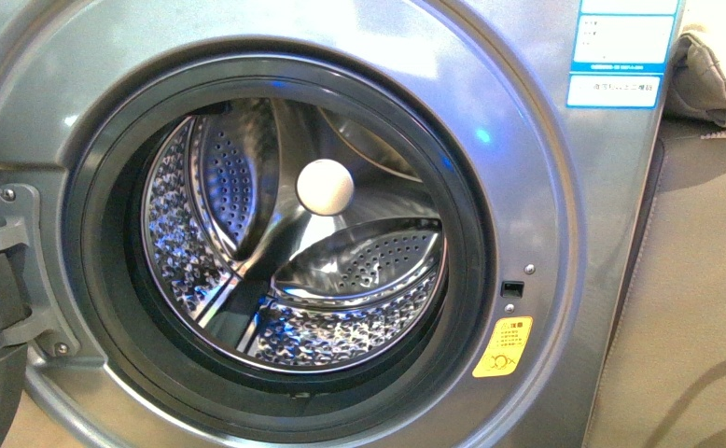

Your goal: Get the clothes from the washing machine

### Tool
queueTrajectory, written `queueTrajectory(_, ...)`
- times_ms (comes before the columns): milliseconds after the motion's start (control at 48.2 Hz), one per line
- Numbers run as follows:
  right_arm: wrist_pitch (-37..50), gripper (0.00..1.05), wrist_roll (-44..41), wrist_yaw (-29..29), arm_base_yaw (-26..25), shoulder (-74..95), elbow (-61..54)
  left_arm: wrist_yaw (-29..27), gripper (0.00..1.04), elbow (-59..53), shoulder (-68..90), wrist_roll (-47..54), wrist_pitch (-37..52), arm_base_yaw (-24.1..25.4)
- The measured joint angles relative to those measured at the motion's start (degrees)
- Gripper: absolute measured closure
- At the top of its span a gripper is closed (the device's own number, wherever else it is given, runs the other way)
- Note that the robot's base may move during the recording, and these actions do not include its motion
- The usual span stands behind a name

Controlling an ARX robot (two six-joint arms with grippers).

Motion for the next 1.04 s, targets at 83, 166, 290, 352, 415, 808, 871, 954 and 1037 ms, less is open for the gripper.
queueTrajectory(83,0.0,1.02,0.0,0.0,0.0,0.0,0.0,0.0,0.94,0.0,0.0,-0.02,0.0,0.0)
queueTrajectory(166,0.0,1.02,0.0,0.0,0.0,0.0,0.0,0.0,0.77,0.0,0.0,-0.02,0.0,0.0)
queueTrajectory(290,0.0,1.02,-0.04,0.0,0.0,0.0,0.0,0.0,0.57,0.0,0.0,-0.02,0.0,0.0)
queueTrajectory(352,0.0,0.92,-0.07,0.0,0.0,0.0,0.0,0.0,0.46,0.0,0.0,-0.02,0.0,0.0)
queueTrajectory(415,0.0,0.82,-0.07,0.0,0.0,0.0,0.0,0.02,0.36,0.0,0.0,-0.02,0.0,0.0)
queueTrajectory(808,0.0,0.1,-0.07,0.0,0.0,0.0,0.0,0.0,0.06,0.0,0.0,0.0,0.0,0.0)
queueTrajectory(871,0.0,0.07,-0.02,0.0,0.0,0.0,0.0,0.0,0.06,0.0,0.0,0.0,0.0,0.0)
queueTrajectory(954,0.0,0.08,-0.04,0.0,0.0,0.0,0.0,0.0,0.06,0.0,0.0,0.0,0.0,0.0)
queueTrajectory(1037,0.0,0.08,-0.04,0.0,0.0,0.0,0.0,0.0,0.06,0.0,0.0,0.0,0.0,0.0)
